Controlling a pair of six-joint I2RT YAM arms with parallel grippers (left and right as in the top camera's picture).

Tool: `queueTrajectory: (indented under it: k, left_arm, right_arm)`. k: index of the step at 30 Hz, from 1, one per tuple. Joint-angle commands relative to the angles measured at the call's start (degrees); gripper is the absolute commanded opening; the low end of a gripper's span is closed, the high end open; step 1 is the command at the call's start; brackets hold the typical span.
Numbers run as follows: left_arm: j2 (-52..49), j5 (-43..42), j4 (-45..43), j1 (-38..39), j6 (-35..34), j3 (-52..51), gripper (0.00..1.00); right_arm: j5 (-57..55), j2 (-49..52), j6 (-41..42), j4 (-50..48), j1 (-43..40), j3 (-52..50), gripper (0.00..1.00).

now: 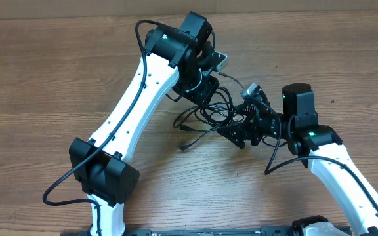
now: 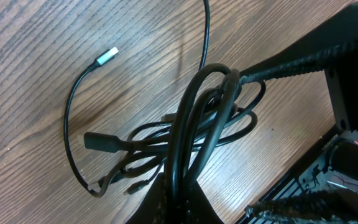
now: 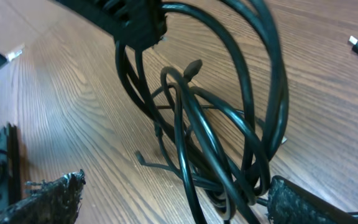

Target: Untangle cables

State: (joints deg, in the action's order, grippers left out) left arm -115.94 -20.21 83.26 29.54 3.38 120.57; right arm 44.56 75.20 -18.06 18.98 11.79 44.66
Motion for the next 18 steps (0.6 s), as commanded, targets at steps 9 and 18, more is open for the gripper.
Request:
queueTrajectory:
  k: [9,18]
  left_arm:
    - [-0.02,-1.99,-1.03,0.11,-1.25,0.33,0.04]
    - [-0.02,-1.90,-1.62,0.11,-2.40,0.33,0.05]
  right_arm:
    - [0.04,3.17,-4.94,2.56,0.59,0.39,0.73]
    - [-0.81,3.15,-1.55,2.38,0.57,0.39,0.04]
